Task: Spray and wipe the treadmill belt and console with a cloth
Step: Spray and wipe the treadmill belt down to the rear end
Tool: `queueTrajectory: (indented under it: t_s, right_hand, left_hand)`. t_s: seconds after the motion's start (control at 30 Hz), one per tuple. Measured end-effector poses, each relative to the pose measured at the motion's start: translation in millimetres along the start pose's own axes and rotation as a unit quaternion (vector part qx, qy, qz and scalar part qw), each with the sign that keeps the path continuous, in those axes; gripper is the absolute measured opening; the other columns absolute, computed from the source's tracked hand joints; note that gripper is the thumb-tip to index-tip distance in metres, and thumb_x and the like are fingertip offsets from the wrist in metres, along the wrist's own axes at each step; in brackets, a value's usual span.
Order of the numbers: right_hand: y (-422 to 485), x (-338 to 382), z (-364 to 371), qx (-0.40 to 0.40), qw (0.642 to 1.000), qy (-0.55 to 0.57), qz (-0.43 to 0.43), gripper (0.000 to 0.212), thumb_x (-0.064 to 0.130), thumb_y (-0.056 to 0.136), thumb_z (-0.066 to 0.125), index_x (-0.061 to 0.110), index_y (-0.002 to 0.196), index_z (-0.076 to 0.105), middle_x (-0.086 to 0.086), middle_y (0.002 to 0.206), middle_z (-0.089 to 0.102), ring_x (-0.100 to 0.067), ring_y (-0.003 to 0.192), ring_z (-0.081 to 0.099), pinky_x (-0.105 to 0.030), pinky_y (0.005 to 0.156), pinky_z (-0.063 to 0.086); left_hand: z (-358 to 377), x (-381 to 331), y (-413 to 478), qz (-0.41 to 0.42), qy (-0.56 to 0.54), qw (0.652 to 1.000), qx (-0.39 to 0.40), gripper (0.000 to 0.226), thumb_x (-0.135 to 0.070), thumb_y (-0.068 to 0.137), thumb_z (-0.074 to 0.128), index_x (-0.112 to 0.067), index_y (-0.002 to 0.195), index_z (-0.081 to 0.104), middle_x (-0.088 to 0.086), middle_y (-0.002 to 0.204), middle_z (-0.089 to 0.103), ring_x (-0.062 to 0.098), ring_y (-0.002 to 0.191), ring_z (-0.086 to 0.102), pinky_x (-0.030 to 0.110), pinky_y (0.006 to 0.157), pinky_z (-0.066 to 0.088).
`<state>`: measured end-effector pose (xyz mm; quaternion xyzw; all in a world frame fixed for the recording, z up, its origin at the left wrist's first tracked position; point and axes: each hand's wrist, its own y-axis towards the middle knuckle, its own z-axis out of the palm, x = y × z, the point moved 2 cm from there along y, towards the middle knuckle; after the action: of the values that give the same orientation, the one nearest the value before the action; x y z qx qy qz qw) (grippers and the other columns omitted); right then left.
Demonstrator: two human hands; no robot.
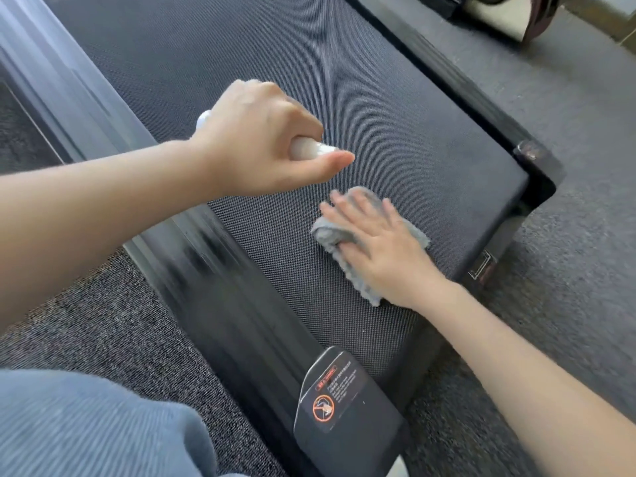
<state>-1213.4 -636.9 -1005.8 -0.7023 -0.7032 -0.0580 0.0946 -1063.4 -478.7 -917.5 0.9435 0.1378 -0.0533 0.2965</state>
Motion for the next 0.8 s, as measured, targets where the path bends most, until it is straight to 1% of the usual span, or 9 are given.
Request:
queueTrajectory:
  t_s: [0.1, 0.17, 0.27, 0.33, 0.5, 0.57, 0.67, 0.73, 0.8]
  right_hand:
    - [1, -44, -12, -0.030, 0.994, 0.029, 0.100, 0.049, 0.040, 0.101, 0.027, 0.040, 0.149, 0.016, 0.017, 0.159, 0.006, -0.003, 0.145, -0.008, -0.046, 0.119, -0.007]
    - [2, -60, -16, -0.029, 0.991, 0.028, 0.125, 0.049, 0.037, 0.102, 0.028, 0.038, 0.150, 0.016, 0.014, 0.160, 0.007, -0.004, 0.145, -0.006, -0.045, 0.119, -0.007]
    - [2, -64, -14, -0.026, 0.992, 0.021, 0.125, 0.050, 0.035, 0.102, 0.029, 0.038, 0.150, 0.015, 0.014, 0.159, 0.006, -0.004, 0.145, -0.006, -0.041, 0.118, -0.009]
    - [2, -63, -13, -0.036, 0.991, 0.025, 0.123, 0.049, 0.036, 0.102, 0.029, 0.038, 0.150, 0.015, 0.015, 0.159, 0.007, -0.005, 0.146, -0.005, -0.043, 0.119, -0.008]
    - [1, -63, -13, -0.045, 0.991, 0.034, 0.118, 0.048, 0.035, 0.103, 0.029, 0.038, 0.149, 0.016, 0.014, 0.159, 0.009, -0.007, 0.147, -0.004, -0.043, 0.119, -0.007]
    - [1, -63, -13, -0.048, 0.992, 0.031, 0.115, 0.048, 0.035, 0.103, 0.029, 0.038, 0.149, 0.016, 0.014, 0.159, 0.009, -0.007, 0.147, -0.003, -0.043, 0.119, -0.007]
    - [2, -64, -11, -0.052, 0.992, 0.025, 0.115, 0.048, 0.036, 0.103, 0.028, 0.039, 0.149, 0.016, 0.014, 0.159, 0.009, -0.007, 0.147, -0.003, -0.044, 0.119, -0.006]
    - [2, -64, -11, -0.055, 0.992, 0.024, 0.115, 0.048, 0.036, 0.102, 0.028, 0.038, 0.149, 0.016, 0.014, 0.159, 0.009, -0.007, 0.147, -0.003, -0.044, 0.119, -0.006]
    - [2, -64, -11, -0.056, 0.992, 0.021, 0.114, 0.049, 0.036, 0.102, 0.028, 0.037, 0.149, 0.017, 0.014, 0.159, 0.010, -0.007, 0.147, -0.003, -0.043, 0.119, -0.006]
  left_hand:
    - [2, -6, -14, 0.029, -0.013, 0.999, 0.025, 0.056, -0.057, 0.089, 0.039, -0.017, 0.050, 0.030, -0.005, 0.046, 0.031, 0.021, 0.040, 0.029, 0.024, 0.048, 0.023]
    - [9, -14, -21, 0.050, -0.014, 0.998, 0.048, 0.055, -0.057, 0.087, 0.040, -0.019, 0.049, 0.031, -0.007, 0.045, 0.031, 0.015, 0.038, 0.026, 0.021, 0.047, 0.019]
    - [22, -20, -32, 0.069, 0.012, 0.995, 0.065, 0.055, -0.057, 0.083, 0.040, -0.015, 0.048, 0.031, -0.005, 0.044, 0.032, 0.018, 0.038, 0.025, 0.017, 0.048, 0.012]
    - [28, -22, -38, 0.071, 0.018, 0.995, 0.061, 0.053, -0.055, 0.081, 0.041, -0.015, 0.047, 0.029, -0.005, 0.044, 0.030, 0.019, 0.038, 0.025, 0.018, 0.048, 0.013]
    - [33, -26, -50, 0.082, -0.002, 0.996, 0.046, 0.052, -0.048, 0.083, 0.045, -0.013, 0.046, 0.034, -0.006, 0.047, 0.024, 0.021, 0.035, 0.031, 0.025, 0.041, 0.031]
    - [33, -28, -47, 0.084, 0.007, 0.995, 0.046, 0.053, -0.051, 0.083, 0.044, -0.013, 0.046, 0.035, -0.006, 0.046, 0.027, 0.020, 0.036, 0.030, 0.023, 0.043, 0.026]
    - [32, -32, -41, 0.065, 0.020, 0.997, 0.032, 0.056, -0.058, 0.083, 0.041, -0.018, 0.047, 0.025, -0.007, 0.045, 0.024, 0.018, 0.037, 0.022, 0.018, 0.050, 0.013]
    - [35, -37, -39, 0.053, 0.015, 0.998, 0.019, 0.057, -0.059, 0.083, 0.040, -0.020, 0.048, 0.019, -0.008, 0.045, 0.022, 0.017, 0.038, 0.020, 0.019, 0.051, 0.014]
    - [37, -44, -36, 0.042, -0.003, 0.999, -0.004, 0.055, -0.055, 0.083, 0.042, -0.019, 0.048, 0.020, -0.008, 0.046, 0.021, 0.016, 0.038, 0.019, 0.019, 0.051, 0.015]
